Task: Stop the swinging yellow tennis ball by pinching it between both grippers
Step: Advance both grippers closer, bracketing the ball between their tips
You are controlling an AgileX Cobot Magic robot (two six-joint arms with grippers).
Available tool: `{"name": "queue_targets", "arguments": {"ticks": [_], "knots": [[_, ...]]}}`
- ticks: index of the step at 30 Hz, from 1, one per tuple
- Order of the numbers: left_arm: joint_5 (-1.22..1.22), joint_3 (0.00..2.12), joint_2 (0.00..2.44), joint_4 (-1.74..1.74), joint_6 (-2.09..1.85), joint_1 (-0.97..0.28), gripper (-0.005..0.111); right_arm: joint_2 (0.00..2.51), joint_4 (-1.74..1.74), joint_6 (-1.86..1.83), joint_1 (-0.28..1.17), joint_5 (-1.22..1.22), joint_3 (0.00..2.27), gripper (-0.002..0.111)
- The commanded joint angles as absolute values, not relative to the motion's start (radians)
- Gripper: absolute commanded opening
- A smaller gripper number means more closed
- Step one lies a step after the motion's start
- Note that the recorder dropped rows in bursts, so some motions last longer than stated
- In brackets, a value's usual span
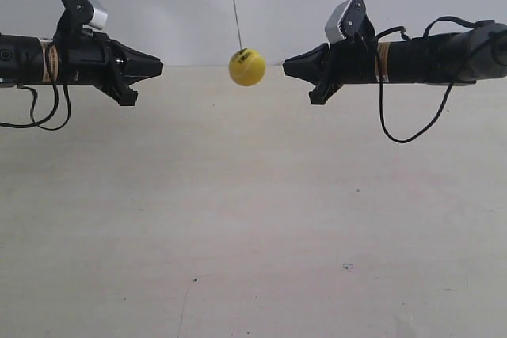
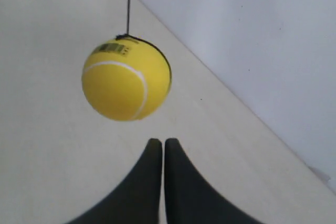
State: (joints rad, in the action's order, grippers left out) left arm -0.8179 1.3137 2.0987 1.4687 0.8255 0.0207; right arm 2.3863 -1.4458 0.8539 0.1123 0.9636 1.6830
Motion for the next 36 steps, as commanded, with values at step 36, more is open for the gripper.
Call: {"name": "queue_targets", "arguments": {"ticks": [36], "knots": [[-0.902,1.539,2.28,1.553,0.901,0.019,0.005,2.504,-1.525,0.979,0.114,1.009,1.889,0.0]]}}
